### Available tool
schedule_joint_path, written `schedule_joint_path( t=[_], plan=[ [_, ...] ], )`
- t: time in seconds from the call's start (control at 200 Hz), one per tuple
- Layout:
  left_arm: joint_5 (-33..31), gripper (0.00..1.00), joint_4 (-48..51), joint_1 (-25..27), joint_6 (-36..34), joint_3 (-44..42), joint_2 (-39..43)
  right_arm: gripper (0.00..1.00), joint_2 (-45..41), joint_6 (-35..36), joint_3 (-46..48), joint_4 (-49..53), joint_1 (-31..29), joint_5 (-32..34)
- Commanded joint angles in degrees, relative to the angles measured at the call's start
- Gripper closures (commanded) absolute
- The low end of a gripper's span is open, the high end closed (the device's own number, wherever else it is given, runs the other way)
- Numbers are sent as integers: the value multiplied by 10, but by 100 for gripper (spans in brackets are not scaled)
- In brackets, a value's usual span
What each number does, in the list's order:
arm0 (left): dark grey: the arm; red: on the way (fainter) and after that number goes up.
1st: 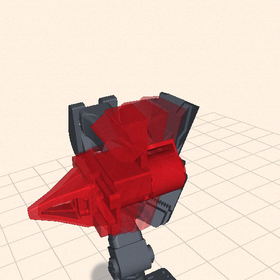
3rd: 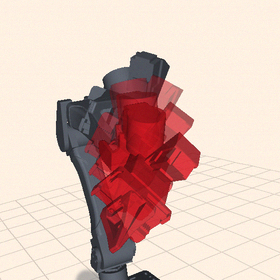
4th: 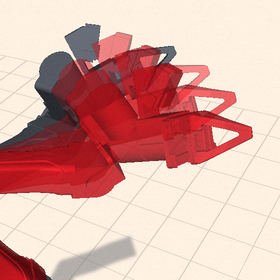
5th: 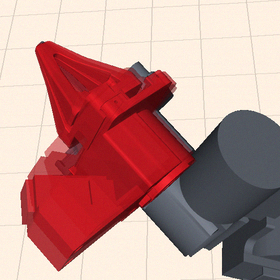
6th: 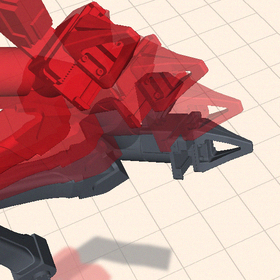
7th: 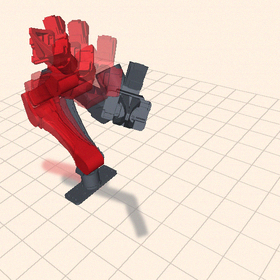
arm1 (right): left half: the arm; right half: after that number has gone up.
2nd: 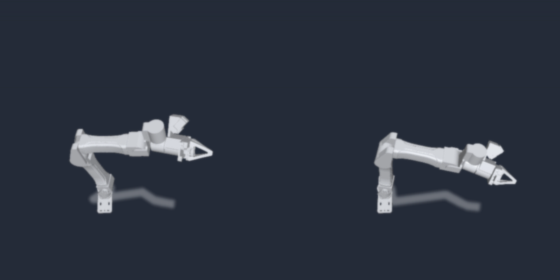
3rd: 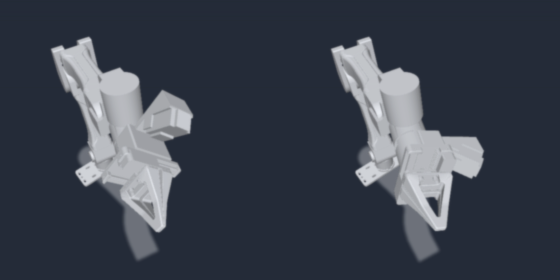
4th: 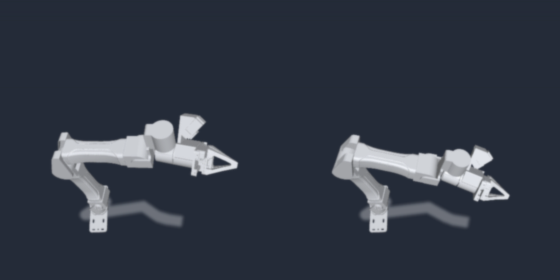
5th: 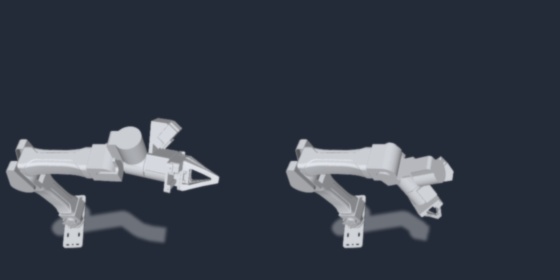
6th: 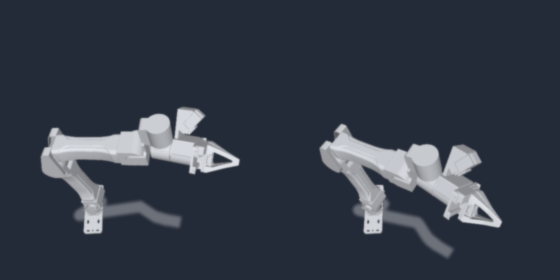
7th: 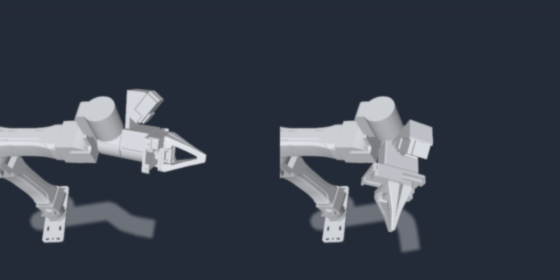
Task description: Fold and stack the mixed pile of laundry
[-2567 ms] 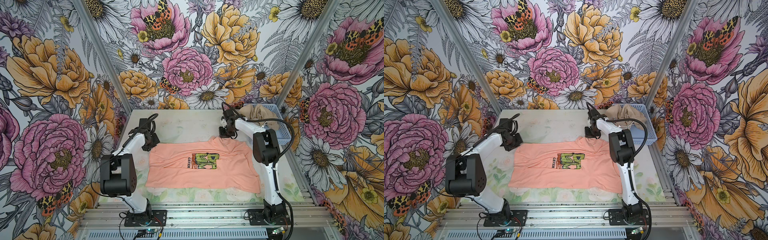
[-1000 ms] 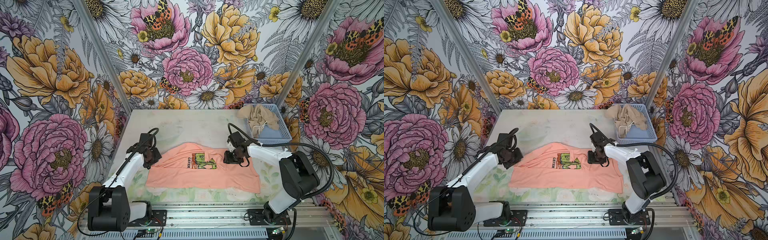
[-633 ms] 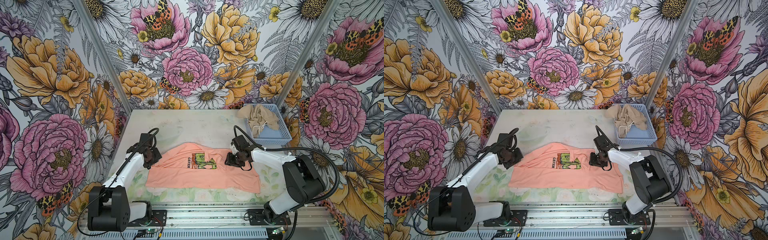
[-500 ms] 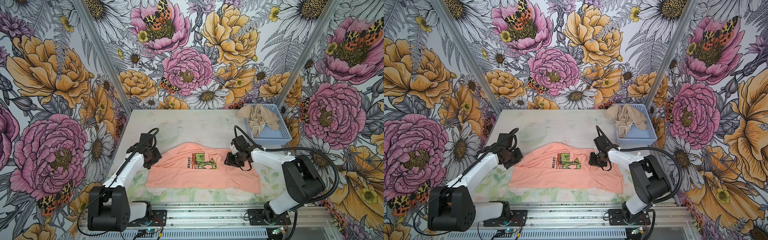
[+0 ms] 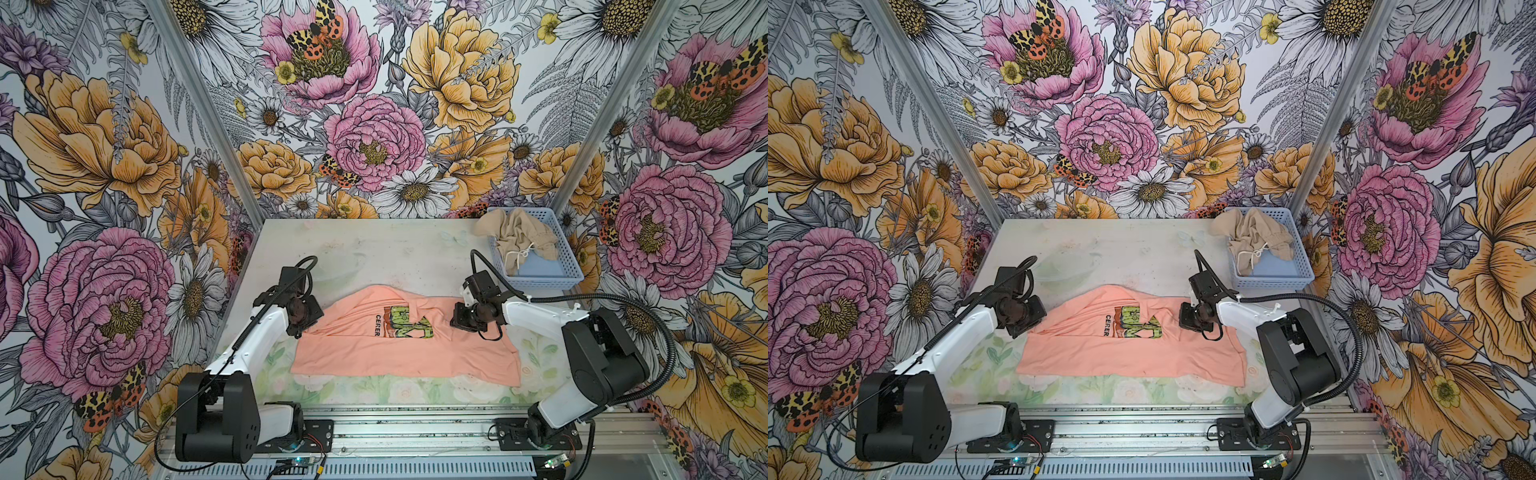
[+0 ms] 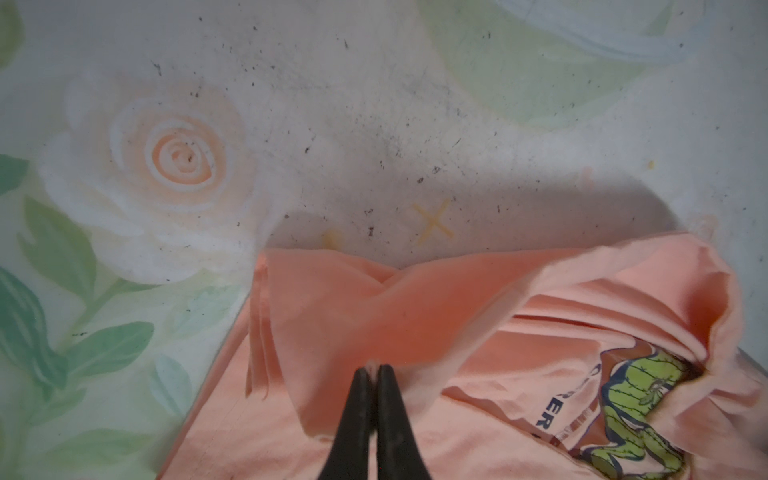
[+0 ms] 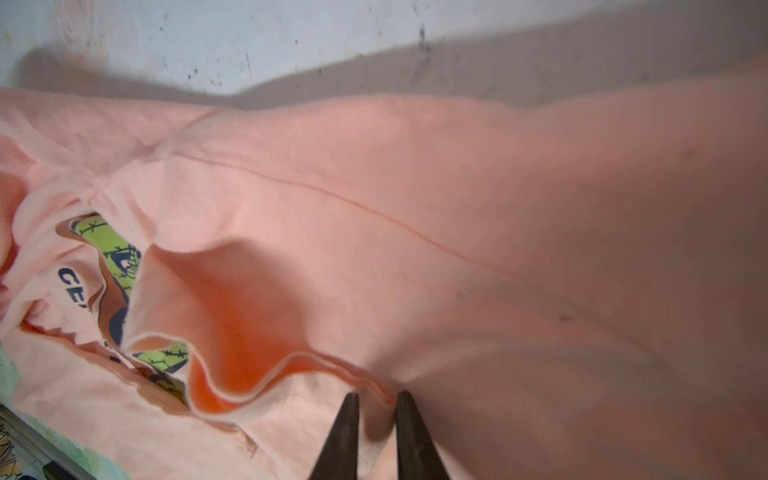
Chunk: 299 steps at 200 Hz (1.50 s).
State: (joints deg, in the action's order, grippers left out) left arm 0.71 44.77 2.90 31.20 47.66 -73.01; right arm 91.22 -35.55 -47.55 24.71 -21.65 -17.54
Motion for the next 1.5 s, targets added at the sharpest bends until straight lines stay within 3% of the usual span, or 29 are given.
schedule_joint_path(
  t=[0.0,0.12,0.425,0.706,0.971,1.491],
  plan=[
    [-12,100,-6,5,6,-6,5,91,5,-6,6,-13,5,-8],
    [-12,100,-6,5,6,-6,5,100,2,-8,6,-13,6,-11],
    [-7,100,-6,5,-7,46,-22,100,-37,11,-72,30,40,-17],
    [6,100,-7,-2,-55,191,-140,100,79,79,-290,63,93,0],
    [20,100,-10,-26,-81,307,-244,100,210,125,-493,119,107,6],
    [71,100,-65,-56,-106,348,-279,100,233,153,-584,144,126,27]
  ],
)
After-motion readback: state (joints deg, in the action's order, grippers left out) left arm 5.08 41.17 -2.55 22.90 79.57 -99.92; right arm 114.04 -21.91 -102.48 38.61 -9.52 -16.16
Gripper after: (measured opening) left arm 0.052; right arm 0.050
